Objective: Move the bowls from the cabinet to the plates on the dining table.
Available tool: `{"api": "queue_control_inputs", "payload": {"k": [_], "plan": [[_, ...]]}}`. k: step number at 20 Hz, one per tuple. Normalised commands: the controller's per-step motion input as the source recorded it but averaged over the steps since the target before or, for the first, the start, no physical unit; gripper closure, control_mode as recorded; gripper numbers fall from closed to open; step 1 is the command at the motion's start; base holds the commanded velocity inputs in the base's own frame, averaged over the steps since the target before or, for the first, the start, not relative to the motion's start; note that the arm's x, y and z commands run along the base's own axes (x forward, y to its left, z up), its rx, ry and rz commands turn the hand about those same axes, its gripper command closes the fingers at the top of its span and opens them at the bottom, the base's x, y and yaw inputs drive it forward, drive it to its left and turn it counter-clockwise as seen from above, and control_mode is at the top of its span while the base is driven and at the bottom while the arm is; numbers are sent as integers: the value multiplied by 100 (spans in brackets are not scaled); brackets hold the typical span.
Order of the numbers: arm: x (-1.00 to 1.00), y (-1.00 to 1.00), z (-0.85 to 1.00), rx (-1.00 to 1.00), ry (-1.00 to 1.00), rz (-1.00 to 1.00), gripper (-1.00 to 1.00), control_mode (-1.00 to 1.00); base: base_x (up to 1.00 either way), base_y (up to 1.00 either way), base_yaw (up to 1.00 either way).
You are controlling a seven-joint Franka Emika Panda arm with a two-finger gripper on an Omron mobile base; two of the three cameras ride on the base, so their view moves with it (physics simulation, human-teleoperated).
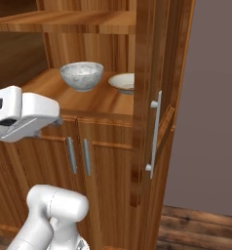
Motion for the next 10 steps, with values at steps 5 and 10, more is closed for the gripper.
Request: {"api": "queue_control_inputs", "payload": {"k": [5,10], "plan": [[0,46,0,23,-8,12,-100,-100,0,0,0],[0,41,0,20,-5,9,-100,-100,0,0,0]]}}
